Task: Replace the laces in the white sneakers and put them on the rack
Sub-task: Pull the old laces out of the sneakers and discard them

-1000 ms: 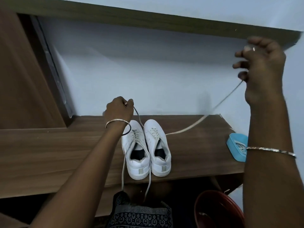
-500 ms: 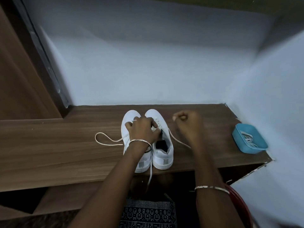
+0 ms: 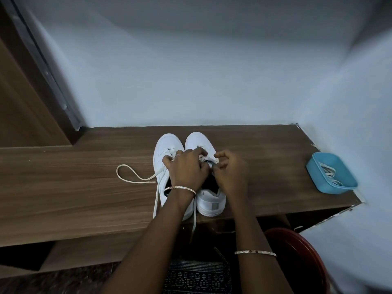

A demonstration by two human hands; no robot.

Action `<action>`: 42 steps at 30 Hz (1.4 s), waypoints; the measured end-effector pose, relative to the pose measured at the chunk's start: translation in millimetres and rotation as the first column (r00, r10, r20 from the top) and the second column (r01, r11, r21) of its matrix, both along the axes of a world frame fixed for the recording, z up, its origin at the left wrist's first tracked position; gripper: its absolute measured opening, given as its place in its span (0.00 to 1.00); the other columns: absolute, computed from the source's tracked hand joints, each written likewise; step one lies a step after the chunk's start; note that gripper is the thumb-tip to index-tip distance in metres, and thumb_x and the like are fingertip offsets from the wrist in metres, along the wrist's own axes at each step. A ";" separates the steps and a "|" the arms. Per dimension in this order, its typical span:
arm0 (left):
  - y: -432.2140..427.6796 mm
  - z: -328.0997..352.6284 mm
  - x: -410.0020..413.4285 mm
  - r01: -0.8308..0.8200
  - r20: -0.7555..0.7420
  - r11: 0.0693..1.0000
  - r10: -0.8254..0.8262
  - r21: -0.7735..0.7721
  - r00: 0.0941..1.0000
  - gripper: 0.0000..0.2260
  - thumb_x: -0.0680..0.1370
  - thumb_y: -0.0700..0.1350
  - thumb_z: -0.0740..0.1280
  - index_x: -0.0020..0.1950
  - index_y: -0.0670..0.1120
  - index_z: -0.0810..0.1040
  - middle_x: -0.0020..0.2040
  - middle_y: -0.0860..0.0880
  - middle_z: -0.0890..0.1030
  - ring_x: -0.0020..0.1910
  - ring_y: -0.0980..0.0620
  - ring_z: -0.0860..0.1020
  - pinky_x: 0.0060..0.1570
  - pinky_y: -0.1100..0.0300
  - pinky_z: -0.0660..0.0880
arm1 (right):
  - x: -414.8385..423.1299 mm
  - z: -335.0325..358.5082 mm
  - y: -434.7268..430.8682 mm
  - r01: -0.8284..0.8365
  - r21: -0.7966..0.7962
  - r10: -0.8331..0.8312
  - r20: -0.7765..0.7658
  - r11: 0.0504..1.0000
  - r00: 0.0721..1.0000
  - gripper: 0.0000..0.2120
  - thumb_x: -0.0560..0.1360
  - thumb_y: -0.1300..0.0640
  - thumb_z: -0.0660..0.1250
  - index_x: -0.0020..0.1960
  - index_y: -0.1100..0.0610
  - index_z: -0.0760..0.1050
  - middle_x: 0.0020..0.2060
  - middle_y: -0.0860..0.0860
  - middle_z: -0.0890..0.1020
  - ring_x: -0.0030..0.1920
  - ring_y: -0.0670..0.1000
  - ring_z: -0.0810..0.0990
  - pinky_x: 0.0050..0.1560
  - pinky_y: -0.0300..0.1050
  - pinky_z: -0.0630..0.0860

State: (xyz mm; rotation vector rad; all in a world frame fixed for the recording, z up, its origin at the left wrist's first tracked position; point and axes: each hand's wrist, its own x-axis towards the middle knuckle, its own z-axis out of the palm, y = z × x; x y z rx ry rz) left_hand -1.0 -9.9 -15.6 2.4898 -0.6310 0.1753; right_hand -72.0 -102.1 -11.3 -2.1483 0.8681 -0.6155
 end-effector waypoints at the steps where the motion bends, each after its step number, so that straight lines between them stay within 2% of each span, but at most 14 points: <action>1: 0.8 -0.3 0.2 -0.008 0.006 1.000 0.008 0.003 1.000 0.13 0.72 0.49 0.63 0.54 0.58 0.79 0.44 0.54 0.82 0.53 0.49 0.76 0.54 0.48 0.56 | -1.2 0.0 -1.8 -0.006 0.025 0.006 0.013 1.000 1.000 0.11 0.68 0.59 0.73 0.50 0.50 0.81 0.33 0.45 0.81 0.38 0.47 0.82 0.45 0.47 0.80; 6: 2.0 -0.3 -1.5 -0.014 0.027 1.000 0.013 0.025 1.000 0.13 0.71 0.49 0.62 0.53 0.58 0.80 0.43 0.54 0.82 0.52 0.49 0.76 0.57 0.46 0.58 | -3.3 0.7 -8.5 0.041 0.177 -0.048 0.034 0.983 0.998 0.11 0.68 0.60 0.74 0.48 0.50 0.82 0.32 0.45 0.82 0.35 0.45 0.82 0.40 0.43 0.78; 9: -0.9 -0.1 -1.3 0.031 0.095 0.998 -0.036 0.059 0.995 0.09 0.71 0.50 0.65 0.50 0.56 0.79 0.44 0.54 0.81 0.52 0.49 0.76 0.58 0.45 0.57 | -2.3 -5.0 -7.1 0.088 0.285 -0.110 0.060 0.954 0.992 0.08 0.67 0.59 0.75 0.44 0.49 0.82 0.31 0.46 0.83 0.35 0.46 0.83 0.42 0.49 0.81; 11: -2.9 0.9 1.4 0.059 0.146 0.994 -0.072 0.096 0.987 0.07 0.72 0.50 0.65 0.48 0.55 0.79 0.45 0.53 0.81 0.52 0.48 0.77 0.59 0.45 0.57 | -1.1 -8.7 -4.3 0.083 0.290 -0.109 0.072 0.954 0.991 0.06 0.67 0.57 0.74 0.43 0.49 0.82 0.31 0.46 0.83 0.36 0.46 0.83 0.44 0.53 0.82; 15: -10.6 5.7 7.4 0.073 0.227 0.984 -0.110 0.163 0.968 0.03 0.71 0.46 0.66 0.43 0.52 0.77 0.43 0.52 0.79 0.49 0.46 0.77 0.58 0.45 0.58 | 0.7 -12.8 2.3 0.107 0.258 -0.140 0.113 0.960 0.984 0.05 0.69 0.53 0.75 0.44 0.49 0.81 0.32 0.46 0.83 0.36 0.45 0.83 0.45 0.53 0.82; 19: -13.5 2.5 6.5 0.070 0.198 0.988 -0.097 0.141 0.975 0.03 0.73 0.48 0.64 0.45 0.51 0.74 0.44 0.52 0.78 0.50 0.46 0.77 0.57 0.45 0.59 | 2.7 -16.1 9.4 0.150 0.258 -0.196 0.163 0.954 0.967 0.07 0.70 0.53 0.75 0.46 0.49 0.79 0.33 0.46 0.82 0.36 0.45 0.82 0.46 0.54 0.81; 21: -13.1 -1.3 6.1 0.038 0.165 0.996 -0.050 0.079 0.985 0.04 0.74 0.49 0.63 0.47 0.51 0.72 0.45 0.52 0.78 0.51 0.46 0.76 0.56 0.45 0.61 | 3.7 -15.9 12.4 0.171 0.247 -0.217 0.173 0.954 0.961 0.08 0.71 0.54 0.74 0.47 0.50 0.77 0.33 0.45 0.81 0.36 0.44 0.81 0.46 0.53 0.81; 23: -11.7 -2.4 7.2 -0.010 0.064 0.998 0.014 -0.067 0.998 0.02 0.76 0.48 0.63 0.47 0.52 0.71 0.46 0.53 0.78 0.51 0.47 0.76 0.54 0.47 0.61 | 4.2 -16.2 13.6 0.195 0.235 -0.239 0.173 0.952 0.956 0.09 0.71 0.53 0.74 0.47 0.49 0.76 0.32 0.45 0.80 0.36 0.44 0.80 0.46 0.52 0.80; 27: -8.3 -1.4 9.6 -0.091 -0.097 0.950 0.065 -0.298 0.993 0.02 0.78 0.45 0.61 0.48 0.52 0.70 0.47 0.54 0.79 0.52 0.48 0.76 0.50 0.52 0.56 | 4.1 -17.0 14.5 0.214 0.192 -0.246 0.161 0.958 0.956 0.09 0.71 0.54 0.74 0.47 0.49 0.75 0.32 0.45 0.79 0.36 0.45 0.79 0.45 0.51 0.79; 34: 6.9 5.2 16.1 -0.240 -0.302 0.794 0.075 -0.559 0.951 0.05 0.79 0.48 0.59 0.47 0.56 0.74 0.47 0.58 0.81 0.53 0.52 0.78 0.61 0.50 0.59 | 4.2 -18.7 15.4 0.205 0.154 -0.229 0.157 0.967 0.961 0.09 0.72 0.57 0.73 0.46 0.48 0.73 0.33 0.44 0.79 0.37 0.48 0.80 0.46 0.52 0.79; 37: 22.7 5.1 22.4 -0.311 -0.410 0.672 0.013 -0.672 0.912 0.07 0.74 0.53 0.59 0.42 0.62 0.76 0.39 0.61 0.80 0.48 0.50 0.79 0.63 0.36 0.67 | 5.1 -19.3 16.5 0.214 0.161 -0.240 0.157 0.963 0.958 0.09 0.72 0.57 0.73 0.45 0.47 0.74 0.33 0.44 0.79 0.37 0.48 0.81 0.44 0.54 0.80; 38: 28.0 8.2 23.7 -0.350 -0.442 0.628 0.012 -0.694 0.897 0.08 0.74 0.52 0.59 0.41 0.62 0.77 0.38 0.61 0.80 0.47 0.48 0.79 0.62 0.36 0.69 | 5.3 -19.7 16.7 0.219 0.168 -0.245 0.156 0.961 0.957 0.09 0.72 0.57 0.73 0.45 0.47 0.74 0.33 0.44 0.80 0.36 0.48 0.81 0.44 0.54 0.80; 40: 36.8 11.4 29.9 -0.440 -0.508 0.498 -0.002 -0.747 0.861 0.09 0.77 0.46 0.61 0.42 0.57 0.78 0.35 0.58 0.80 0.41 0.51 0.79 0.56 0.47 0.75 | 5.2 -19.8 16.9 0.220 0.174 -0.248 0.158 0.960 0.956 0.08 0.72 0.57 0.72 0.46 0.48 0.74 0.34 0.43 0.80 0.36 0.48 0.81 0.44 0.55 0.80; 42: 46.8 18.3 36.7 -0.506 -0.554 0.356 -0.040 -0.785 0.831 0.13 0.79 0.36 0.60 0.42 0.51 0.77 0.37 0.53 0.78 0.33 0.57 0.76 0.42 0.60 0.75 | 4.9 -20.4 17.1 0.215 0.167 -0.242 0.163 0.962 0.956 0.08 0.72 0.57 0.72 0.46 0.48 0.74 0.35 0.43 0.80 0.37 0.49 0.81 0.44 0.55 0.80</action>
